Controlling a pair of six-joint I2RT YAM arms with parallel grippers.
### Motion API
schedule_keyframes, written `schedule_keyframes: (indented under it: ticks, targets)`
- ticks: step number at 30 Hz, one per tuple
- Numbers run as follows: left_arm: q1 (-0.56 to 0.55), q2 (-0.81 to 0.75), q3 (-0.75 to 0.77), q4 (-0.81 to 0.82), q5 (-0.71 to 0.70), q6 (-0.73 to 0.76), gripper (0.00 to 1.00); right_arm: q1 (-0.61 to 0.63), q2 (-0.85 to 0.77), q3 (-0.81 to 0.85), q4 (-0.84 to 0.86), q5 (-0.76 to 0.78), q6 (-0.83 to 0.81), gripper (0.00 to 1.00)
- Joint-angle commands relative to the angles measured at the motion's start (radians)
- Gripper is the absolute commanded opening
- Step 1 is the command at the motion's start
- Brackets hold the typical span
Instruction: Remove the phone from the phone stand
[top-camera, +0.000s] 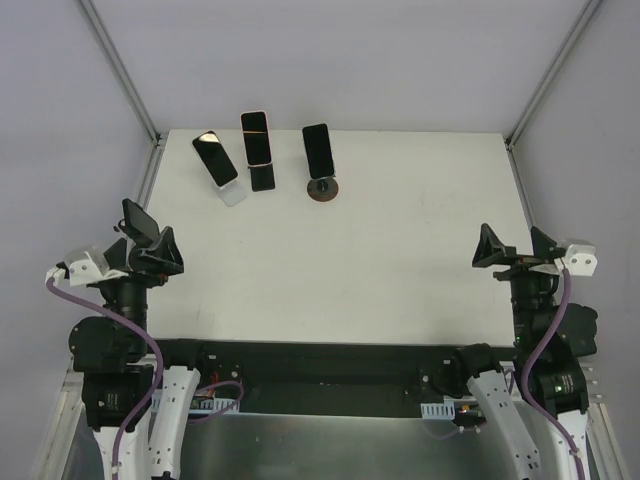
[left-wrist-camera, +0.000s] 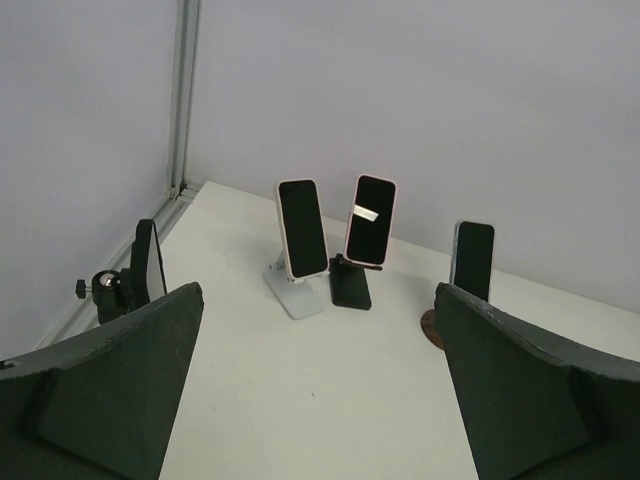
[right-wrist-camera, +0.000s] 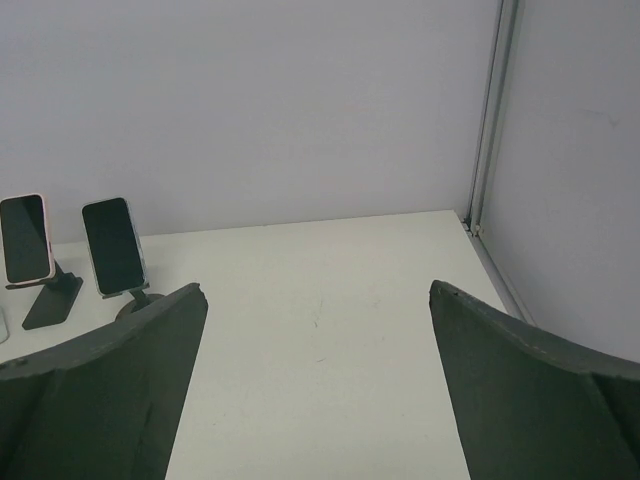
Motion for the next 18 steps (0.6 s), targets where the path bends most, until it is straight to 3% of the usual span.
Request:
schedule_keyframes:
  ticks: [1,4,11,18]
  targets:
    - [0.005,0.032,-0.003,0.014,-0.019,-0.023,0.99,-0.004,0.027,0.033,0.032,-0.006,-0.009,0.96]
    - [0.005,0.049,-0.005,0.013,-0.018,-0.028,0.99,-0.002,0.027,0.018,0.038,0.016,0.002,0.96]
    - [0.005,0.121,-0.016,-0.007,-0.016,-0.046,0.99,0.005,0.019,-0.063,0.064,-0.088,0.056,0.96]
    - [0.004,0.314,0.044,-0.071,-0.087,-0.103,0.99,0.060,-0.007,-0.132,0.047,-0.150,0.117,0.96]
